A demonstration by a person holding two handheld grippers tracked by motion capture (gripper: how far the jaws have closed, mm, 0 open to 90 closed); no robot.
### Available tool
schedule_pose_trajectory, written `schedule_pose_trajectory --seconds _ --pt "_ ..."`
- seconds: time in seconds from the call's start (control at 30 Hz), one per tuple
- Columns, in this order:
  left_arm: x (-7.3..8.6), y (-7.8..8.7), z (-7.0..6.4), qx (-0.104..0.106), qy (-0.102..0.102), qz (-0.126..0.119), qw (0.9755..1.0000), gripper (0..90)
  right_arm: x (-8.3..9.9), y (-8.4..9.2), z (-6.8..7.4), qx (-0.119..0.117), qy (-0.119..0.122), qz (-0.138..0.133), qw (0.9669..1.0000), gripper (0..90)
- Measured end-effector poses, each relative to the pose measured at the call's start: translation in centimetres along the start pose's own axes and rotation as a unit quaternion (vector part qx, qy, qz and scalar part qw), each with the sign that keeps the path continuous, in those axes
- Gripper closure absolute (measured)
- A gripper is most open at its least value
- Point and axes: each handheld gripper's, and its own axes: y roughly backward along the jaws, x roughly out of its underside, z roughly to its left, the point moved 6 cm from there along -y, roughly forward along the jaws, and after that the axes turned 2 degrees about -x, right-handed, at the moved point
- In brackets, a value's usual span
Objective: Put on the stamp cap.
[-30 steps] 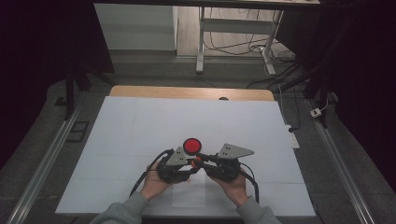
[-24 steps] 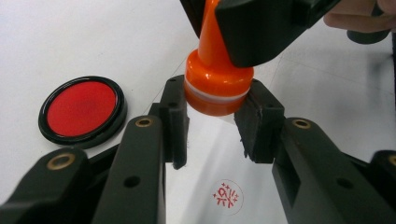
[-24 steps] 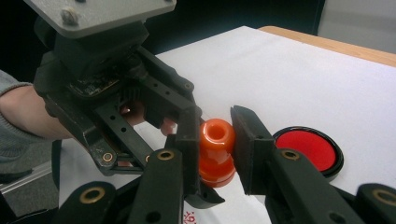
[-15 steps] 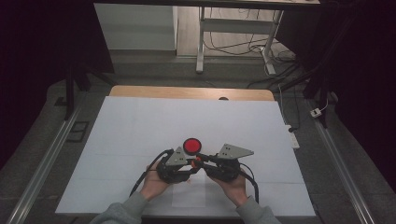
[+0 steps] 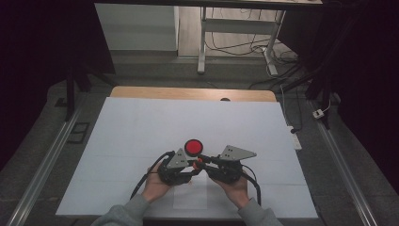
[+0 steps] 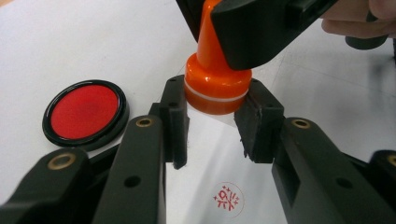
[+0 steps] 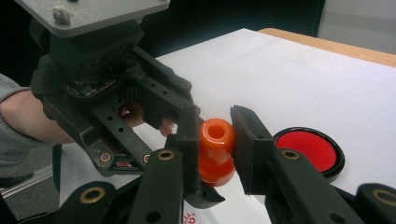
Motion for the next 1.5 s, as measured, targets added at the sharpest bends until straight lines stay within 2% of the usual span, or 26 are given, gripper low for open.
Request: schedule_pose_trajectory --seconds 0.87,1.27,1.5 --pt "0.01 0.01 -0.31 -0.011 -0.006 0.001 0.9999 65.4 0.14 -0.03 0.12 -0.001 -0.004 0.000 1.0000 72.3" --pt "0.35 -0.30 -0.38 -0.014 -0.011 0.015 0.9997 65.3 0.91 -0.21 0.11 0.000 -0.002 -0.003 1.0000 72.5" --pt "0.60 -0.58 -0.20 -0.009 -0.006 0.019 0.9998 65.0 0.95 -0.43 0.14 0.009 0.010 0.014 0.9998 72.3"
